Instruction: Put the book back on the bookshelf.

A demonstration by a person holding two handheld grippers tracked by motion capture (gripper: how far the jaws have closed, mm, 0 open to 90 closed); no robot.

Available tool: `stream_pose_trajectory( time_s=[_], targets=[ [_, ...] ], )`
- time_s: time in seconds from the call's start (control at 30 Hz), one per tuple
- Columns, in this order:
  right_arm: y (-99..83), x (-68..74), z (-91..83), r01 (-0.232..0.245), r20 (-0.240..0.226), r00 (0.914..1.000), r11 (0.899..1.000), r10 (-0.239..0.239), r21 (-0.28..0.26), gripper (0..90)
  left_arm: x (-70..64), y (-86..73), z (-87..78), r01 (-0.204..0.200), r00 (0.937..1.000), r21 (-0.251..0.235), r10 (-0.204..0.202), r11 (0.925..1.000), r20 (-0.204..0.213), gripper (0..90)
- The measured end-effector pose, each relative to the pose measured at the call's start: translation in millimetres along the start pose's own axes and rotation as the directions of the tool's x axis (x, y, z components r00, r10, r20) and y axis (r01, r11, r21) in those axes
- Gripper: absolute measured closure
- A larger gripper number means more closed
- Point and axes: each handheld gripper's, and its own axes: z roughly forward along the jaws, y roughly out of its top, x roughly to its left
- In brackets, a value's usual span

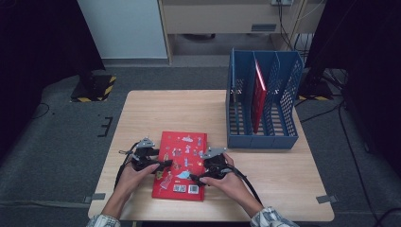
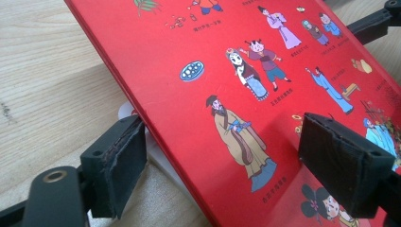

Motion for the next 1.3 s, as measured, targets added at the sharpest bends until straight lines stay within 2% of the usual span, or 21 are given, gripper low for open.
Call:
stream_pose_trajectory(
  time_s=[0.2, 0.4, 0.7, 1.0, 1.3],
  targets=[
    [2.9, -3.2, 1.7, -0.035, -0.010, 0.9993, 0.999, 0.035, 0.017, 0.4, -2.3, 1.0, 0.6, -0.010, 0.9999, 0.005, 0.010, 0.9999, 0.002, 16.1],
    [11.3, -4.4, 0.0, -0.049, 0.010, 0.9988, 0.997, 0.048, 0.053, 4.4, -3.8, 3.1, -1.2, -0.015, 0.9999, 0.006, 0.015, 0.9999, -0.003, 16.6],
    [23.6, -9.1, -12.9, -0.041, 0.047, 0.9981, 0.999, 0.041, 0.008, 10.4, -9.6, 15.2, -10.0, -0.044, 0.9981, -0.049, 0.042, 0.9978, -0.046, 24.3],
    [38.3, -17.1, -23.6, -0.043, 0.058, 0.9974, 0.999, 0.043, -0.007, 13.3, -11.2, 29.9, -13.8, -0.059, 0.9968, -0.054, 0.056, 0.9968, -0.056, 29.0],
    [56.1, -27.4, -24.5, -0.048, 0.080, 0.9956, 0.999, 0.048, -0.011, 18.6, -8.1, 40.8, -17.7, -0.058, 0.9965, -0.065, 0.054, 0.9962, -0.064, 32.9]
  ],
)
